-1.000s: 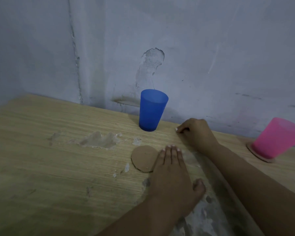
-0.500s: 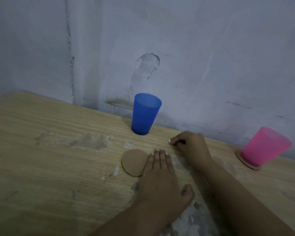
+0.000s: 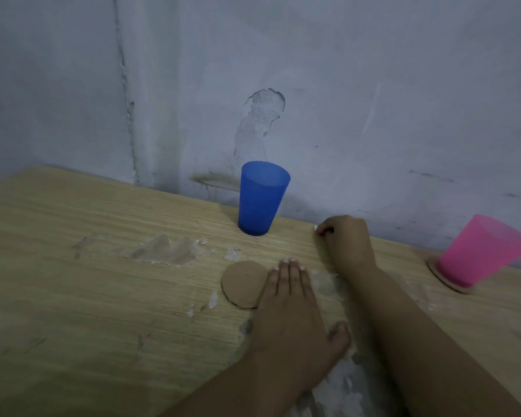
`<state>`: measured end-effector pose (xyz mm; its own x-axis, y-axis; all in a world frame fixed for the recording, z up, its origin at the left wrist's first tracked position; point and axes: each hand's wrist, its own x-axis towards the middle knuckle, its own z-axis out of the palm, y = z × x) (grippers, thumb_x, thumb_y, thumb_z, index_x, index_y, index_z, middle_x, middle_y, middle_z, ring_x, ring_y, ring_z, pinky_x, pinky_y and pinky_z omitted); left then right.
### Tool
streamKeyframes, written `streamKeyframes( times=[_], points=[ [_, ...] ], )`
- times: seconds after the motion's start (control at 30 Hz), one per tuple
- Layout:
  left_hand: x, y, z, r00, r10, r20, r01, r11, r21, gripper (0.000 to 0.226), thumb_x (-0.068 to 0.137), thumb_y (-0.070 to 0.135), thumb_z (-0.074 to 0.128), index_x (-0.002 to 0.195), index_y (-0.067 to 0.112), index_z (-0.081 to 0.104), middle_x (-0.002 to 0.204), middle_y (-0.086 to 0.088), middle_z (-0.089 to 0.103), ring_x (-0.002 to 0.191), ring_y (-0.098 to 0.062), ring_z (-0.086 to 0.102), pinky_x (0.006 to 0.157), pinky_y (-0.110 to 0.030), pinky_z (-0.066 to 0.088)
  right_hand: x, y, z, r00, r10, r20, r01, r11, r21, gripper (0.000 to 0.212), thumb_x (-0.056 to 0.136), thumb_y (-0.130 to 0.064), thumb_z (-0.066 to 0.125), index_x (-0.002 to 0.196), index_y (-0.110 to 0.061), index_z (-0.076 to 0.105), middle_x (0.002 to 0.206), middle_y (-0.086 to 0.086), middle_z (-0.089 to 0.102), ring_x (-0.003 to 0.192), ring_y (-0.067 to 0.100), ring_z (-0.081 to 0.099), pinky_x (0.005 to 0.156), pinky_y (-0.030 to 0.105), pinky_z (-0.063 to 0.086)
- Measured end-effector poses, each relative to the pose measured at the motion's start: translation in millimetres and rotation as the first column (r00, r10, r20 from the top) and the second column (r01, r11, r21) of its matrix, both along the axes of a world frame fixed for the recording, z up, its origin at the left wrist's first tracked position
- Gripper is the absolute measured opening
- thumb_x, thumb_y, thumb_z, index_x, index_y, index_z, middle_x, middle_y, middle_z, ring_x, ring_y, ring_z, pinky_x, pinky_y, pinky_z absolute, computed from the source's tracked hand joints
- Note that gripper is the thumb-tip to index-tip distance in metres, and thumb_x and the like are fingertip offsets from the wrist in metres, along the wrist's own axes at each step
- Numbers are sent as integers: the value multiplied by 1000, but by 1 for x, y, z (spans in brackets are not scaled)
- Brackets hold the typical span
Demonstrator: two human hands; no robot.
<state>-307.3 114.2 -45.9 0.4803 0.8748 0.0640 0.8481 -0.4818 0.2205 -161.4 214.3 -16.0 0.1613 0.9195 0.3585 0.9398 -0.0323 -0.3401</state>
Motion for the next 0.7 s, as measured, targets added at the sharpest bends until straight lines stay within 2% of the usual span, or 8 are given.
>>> streamKeyframes(
  times=[0.2, 0.27, 0.33, 0.37, 0.43, 0.5, 0.53, 0.7],
  points=[
    [0, 0, -1, 1000, 20, 8, -20, 999, 25, 88, 91, 58, 21, 146, -3, -9, 157, -22, -8, 145, -31, -9, 115, -40, -12, -14, -34, -1, 998, 62, 16, -60, 994, -93, 21, 77, 1, 60, 84, -10, 76, 93, 10, 75, 88, 25, 67, 80, 24, 45],
    [-1, 1, 2, 998, 49, 35, -50, 998, 50, 82, 93, 52, 22, 146, -2, -10, 157, -21, -7, 146, -30, -7, 116, -39, -10, -21, -44, 5, 993, 77, -93, -86, 991, -102, 23, 74, 3, 60, 79, -11, 77, 86, 7, 76, 81, 19, 67, 76, 18, 42],
    [-2, 3, 10, 994, 56, 90, -62, 996, 64, 72, 96, 40, 22, 147, 0, -9, 158, -18, -4, 146, -26, -4, 116, -35, -8, -23, -58, 17, 936, 21, -353, -70, 989, -129, 25, 71, 8, 61, 72, -11, 77, 75, 6, 74, 70, 15, 65, 71, 18, 45],
    [-4, 3, 15, 988, 50, 146, -59, 996, 60, 66, 98, 33, 23, 148, 2, -6, 159, -15, -1, 147, -23, 0, 116, -33, -5, -23, -65, 23, 842, -22, -538, -73, 985, -154, 27, 71, 11, 61, 69, -11, 76, 70, 6, 72, 65, 15, 63, 68, 20, 47],
    [-8, 2, 23, 931, 40, 364, -52, 998, 24, 60, 96, 16, 32, 150, 9, 6, 158, -7, 16, 144, -18, 16, 116, -27, 9, -21, -83, 37, 502, -82, -861, -139, 975, -174, 31, 72, 16, 60, 63, -10, 74, 68, 10, 70, 61, 17, 64, 63, 23, 54],
    [-9, -8, 36, 802, 19, 596, -22, 1000, -2, 61, 89, 3, 42, 146, 17, 27, 147, 0, 39, 132, -10, 37, 106, -19, 29, -13, -108, 54, 165, -84, -983, -226, 967, -120, 27, 75, 18, 58, 65, -3, 72, 70, 15, 71, 62, 20, 68, 62, 24, 58],
    [-8, -14, 42, 729, -4, 685, 6, 1000, -2, 60, 86, 0, 45, 141, 21, 37, 139, 4, 47, 122, -4, 45, 98, -14, 36, -9, -118, 60, 62, -78, -995, -260, 961, -91, 25, 77, 18, 56, 68, 1, 71, 70, 16, 71, 63, 20, 69, 61, 24, 58],
    [7, -60, 80, 448, -154, 880, 187, 979, 77, 48, 83, 8, 63, 114, 43, 53, 111, 18, 61, 101, 5, 57, 85, -13, 47, 10, -180, 98, -71, 35, -997, -327, 943, 56, 21, 75, 14, 52, 76, 5, 71, 74, 13, 70, 69, 15, 69, 66, 19, 57]
  ],
)
